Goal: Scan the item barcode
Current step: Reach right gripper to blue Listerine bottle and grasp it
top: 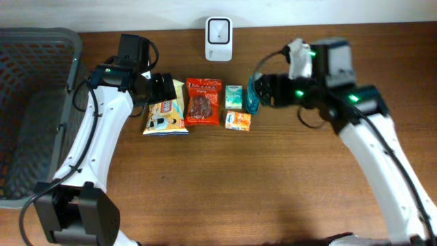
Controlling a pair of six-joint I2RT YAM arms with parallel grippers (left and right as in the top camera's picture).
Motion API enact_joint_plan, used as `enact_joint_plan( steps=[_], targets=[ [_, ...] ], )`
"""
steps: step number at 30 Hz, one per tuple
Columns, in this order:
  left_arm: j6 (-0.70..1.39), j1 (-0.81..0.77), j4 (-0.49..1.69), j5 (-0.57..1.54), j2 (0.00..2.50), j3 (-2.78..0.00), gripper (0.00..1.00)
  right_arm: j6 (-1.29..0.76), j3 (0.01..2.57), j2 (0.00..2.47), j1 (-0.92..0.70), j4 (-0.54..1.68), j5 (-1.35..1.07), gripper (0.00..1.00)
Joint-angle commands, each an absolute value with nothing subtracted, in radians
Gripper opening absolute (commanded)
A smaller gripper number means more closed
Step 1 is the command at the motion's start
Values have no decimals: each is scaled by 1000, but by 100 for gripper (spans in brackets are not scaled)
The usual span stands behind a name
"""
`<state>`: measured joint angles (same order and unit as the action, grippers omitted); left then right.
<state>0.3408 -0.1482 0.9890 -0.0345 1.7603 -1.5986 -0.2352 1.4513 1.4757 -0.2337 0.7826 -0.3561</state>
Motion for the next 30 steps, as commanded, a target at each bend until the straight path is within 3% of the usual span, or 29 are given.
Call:
enact_joint_plan(
  steps=[1, 7, 13, 15, 20, 23, 30],
  targets=[
    [351, -146, 991, -42, 1765, -1597, 99, -350, 1505, 1624, -330, 731, -16, 74],
    [351, -145, 991, -42, 1765, -1597, 99, -349, 1505, 1729, -340, 583, 64, 70],
    [351, -147, 991, -42, 1765, -1597, 99, -287, 1504, 1798, -341, 547, 57, 64],
    [351, -147, 991, -42, 1765, -1597, 99, -269, 1504, 1813, -341, 537, 58, 57],
    [351, -147, 991, -42, 1765, -1597, 99, -266, 1504, 1845, -342, 524, 58, 55],
    [351, -147, 991, -42, 1765, -1597, 99, -266, 1504, 1845, -339, 520, 93, 38],
    [351, -147, 991, -42, 1765, -1597, 99, -266, 1502, 1880, -307, 543, 107, 36]
  ],
)
